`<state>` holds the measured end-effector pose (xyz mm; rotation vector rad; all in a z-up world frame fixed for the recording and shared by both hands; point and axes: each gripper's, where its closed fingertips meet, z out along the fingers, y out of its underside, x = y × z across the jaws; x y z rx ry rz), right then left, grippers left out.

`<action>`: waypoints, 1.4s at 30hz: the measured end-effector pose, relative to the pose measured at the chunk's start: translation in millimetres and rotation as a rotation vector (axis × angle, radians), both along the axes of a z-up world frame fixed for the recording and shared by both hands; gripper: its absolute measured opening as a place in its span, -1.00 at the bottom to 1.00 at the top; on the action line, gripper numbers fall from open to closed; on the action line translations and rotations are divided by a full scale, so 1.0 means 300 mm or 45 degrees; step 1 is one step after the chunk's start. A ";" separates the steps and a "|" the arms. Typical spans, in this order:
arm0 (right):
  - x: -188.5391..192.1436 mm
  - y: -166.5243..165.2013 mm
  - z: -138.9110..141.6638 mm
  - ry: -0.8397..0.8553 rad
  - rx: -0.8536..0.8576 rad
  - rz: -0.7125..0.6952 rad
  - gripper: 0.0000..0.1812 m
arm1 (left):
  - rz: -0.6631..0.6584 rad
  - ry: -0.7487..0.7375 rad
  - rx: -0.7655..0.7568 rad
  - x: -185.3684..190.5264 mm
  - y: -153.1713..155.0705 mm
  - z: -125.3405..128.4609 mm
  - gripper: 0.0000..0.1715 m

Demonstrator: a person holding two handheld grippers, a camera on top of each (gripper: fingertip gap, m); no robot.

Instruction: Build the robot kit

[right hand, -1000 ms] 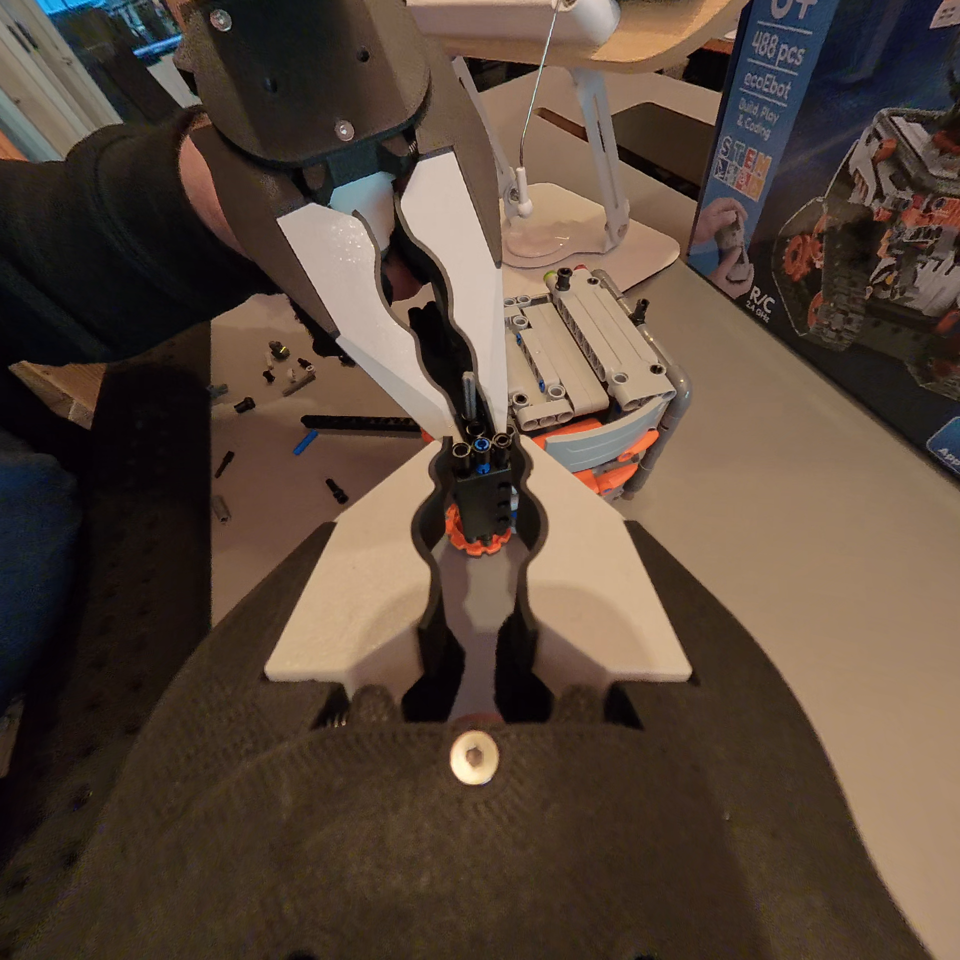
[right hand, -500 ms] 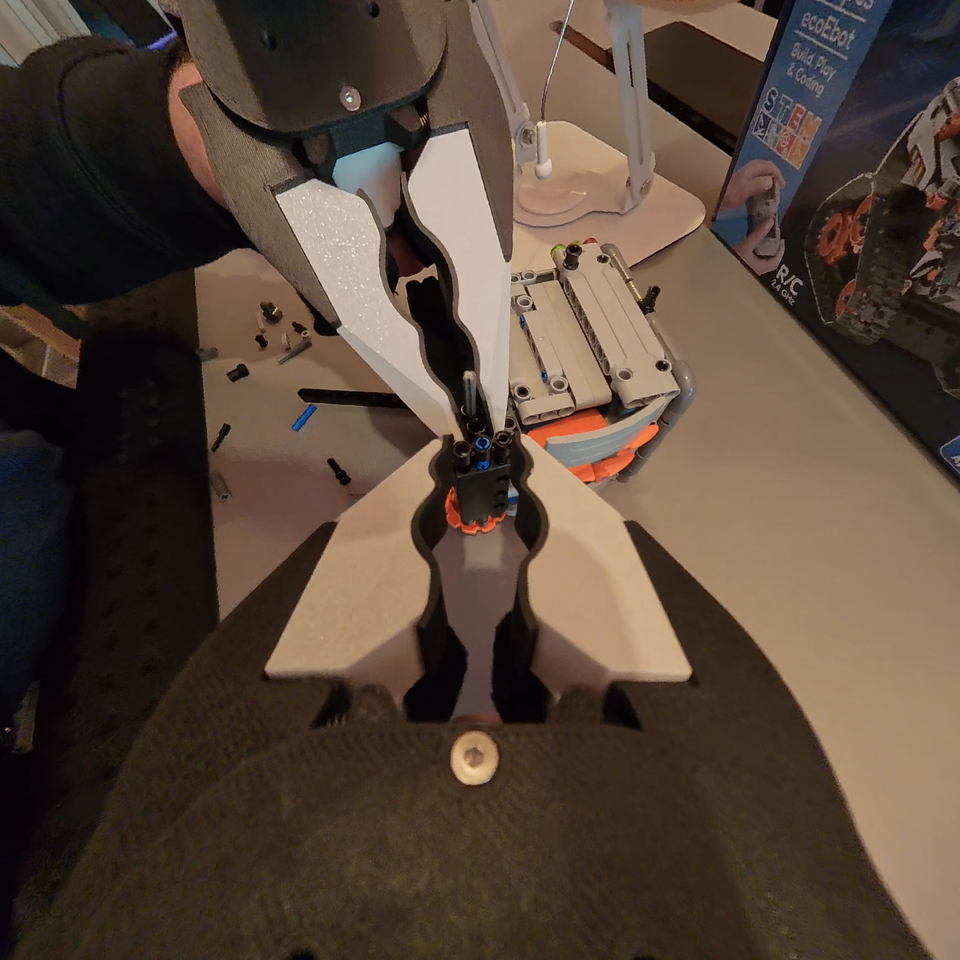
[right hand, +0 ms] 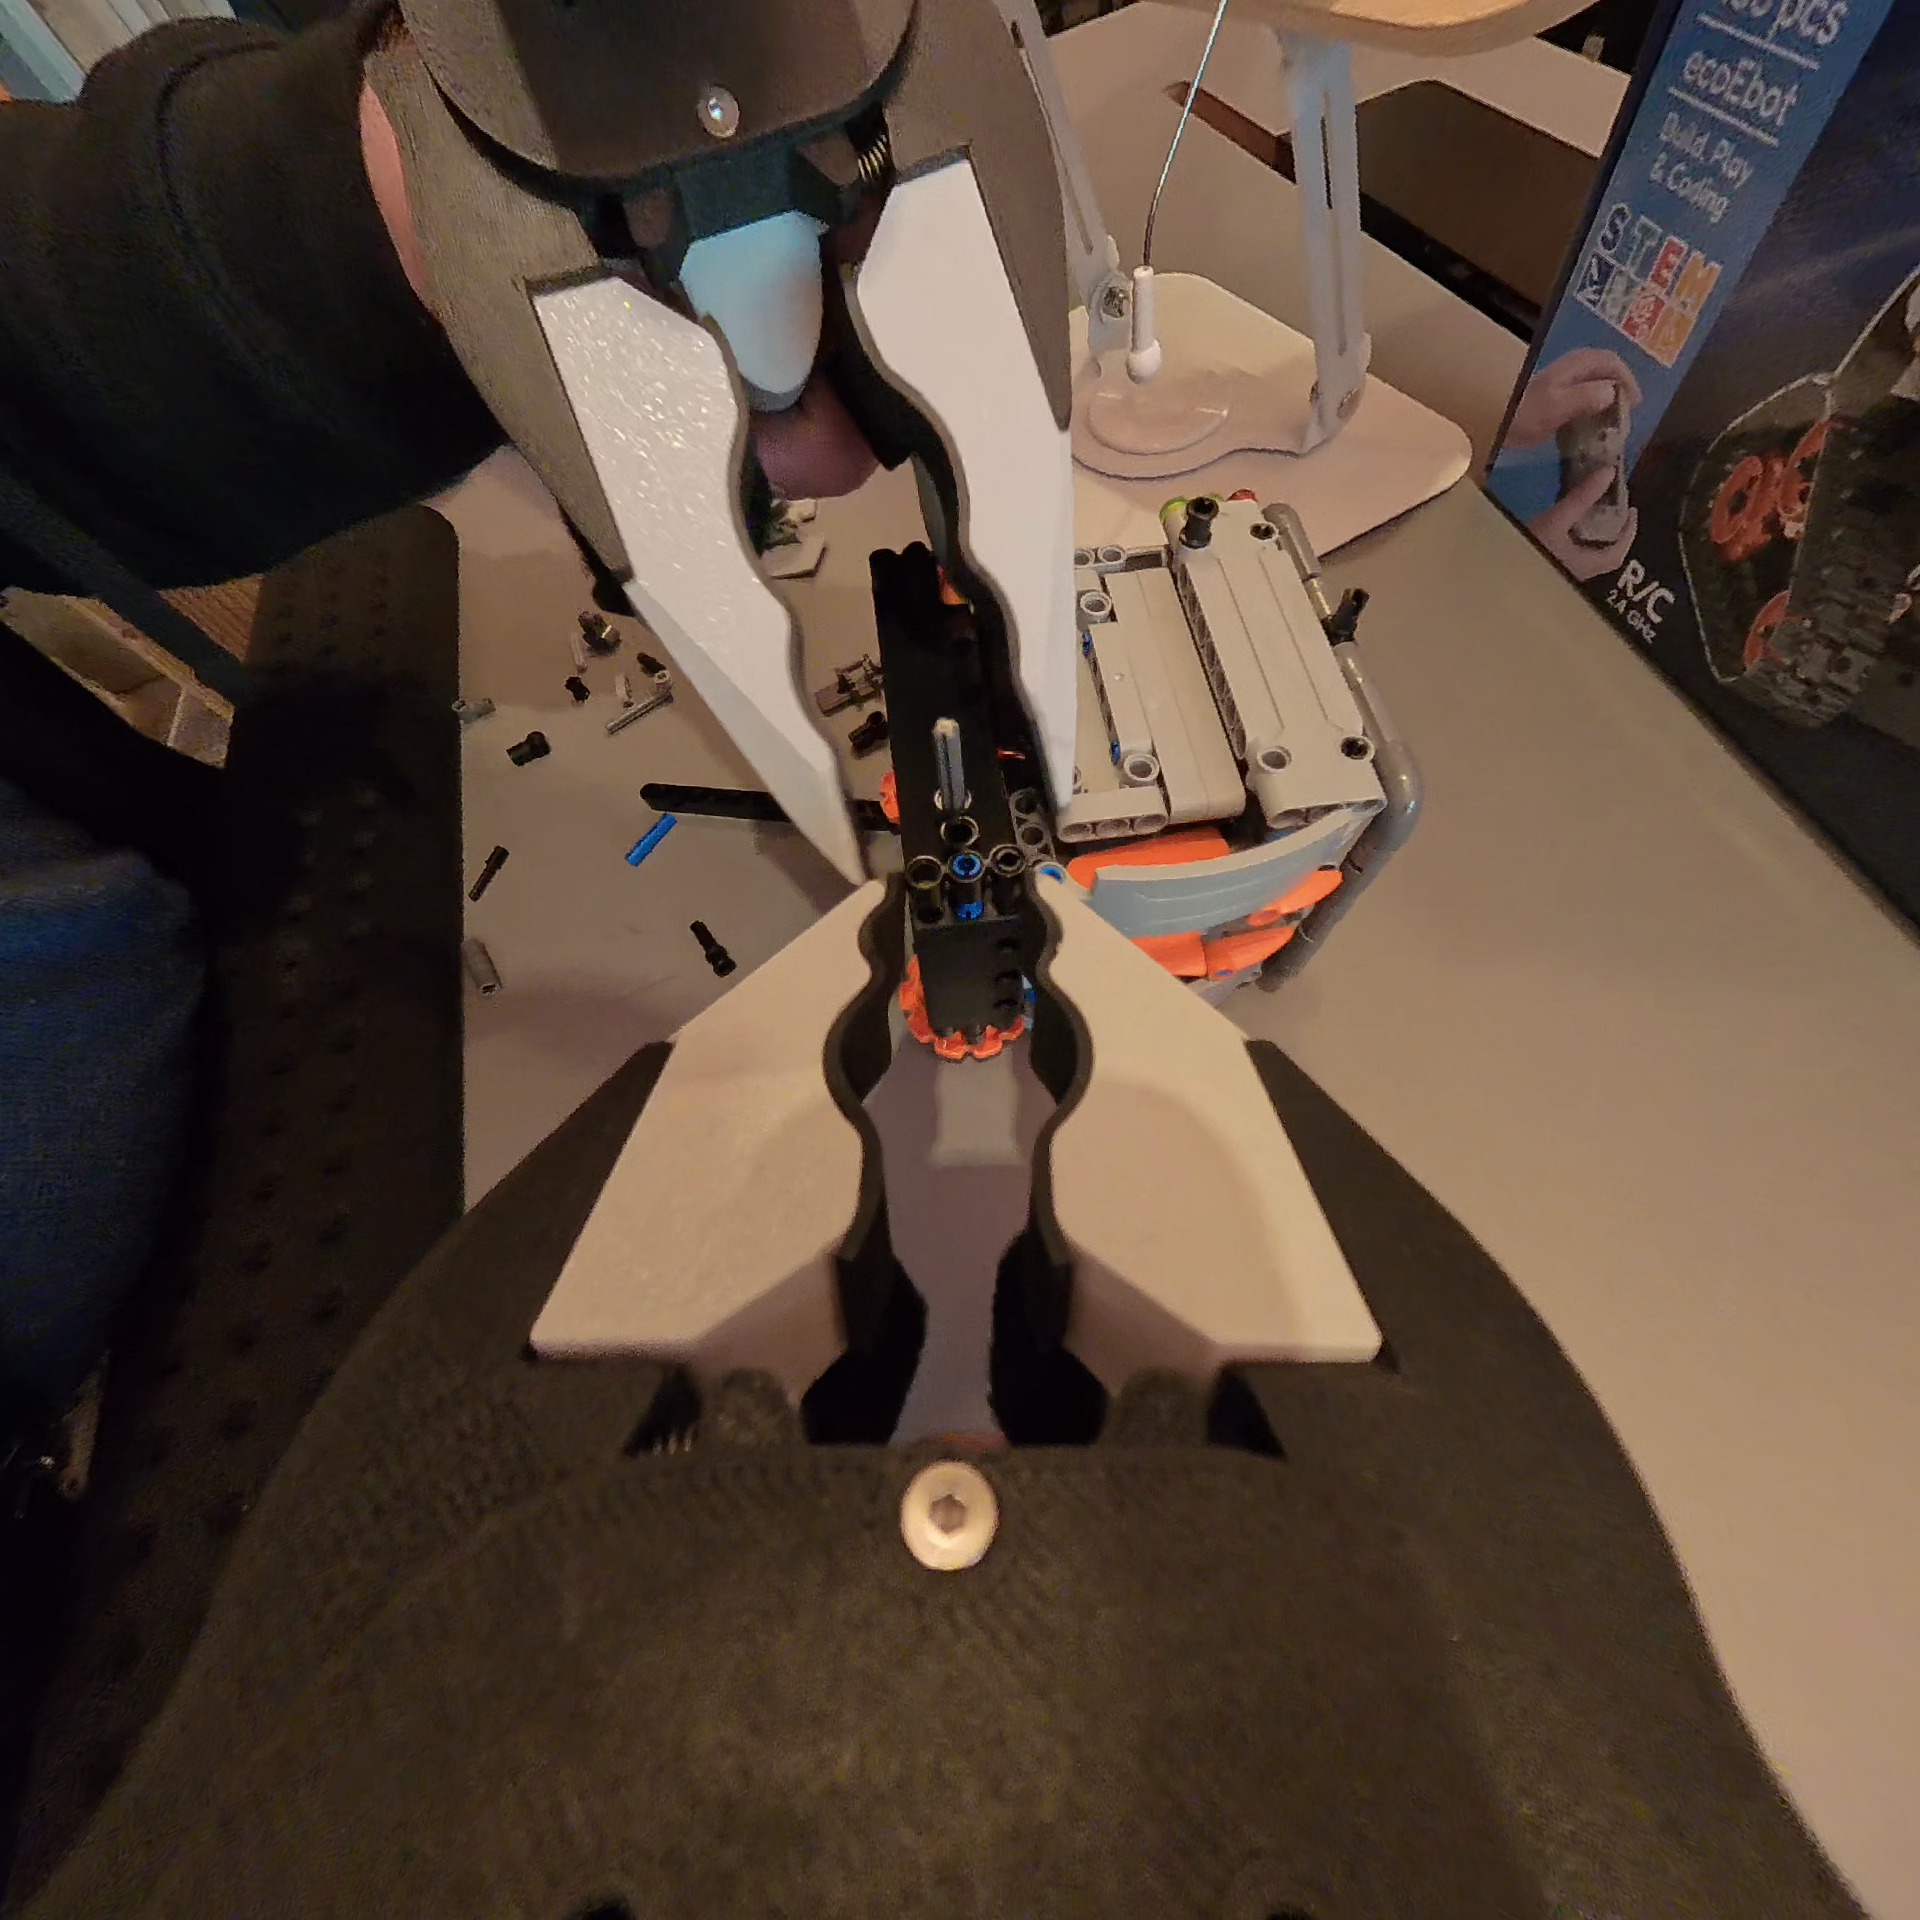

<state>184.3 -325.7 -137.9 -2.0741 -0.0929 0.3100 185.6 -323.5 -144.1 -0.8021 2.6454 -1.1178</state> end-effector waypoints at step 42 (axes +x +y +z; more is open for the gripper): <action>0.006 0.016 0.032 -0.114 0.089 0.074 -0.89 | 0.006 -0.128 0.272 -0.038 0.098 -0.043 -0.69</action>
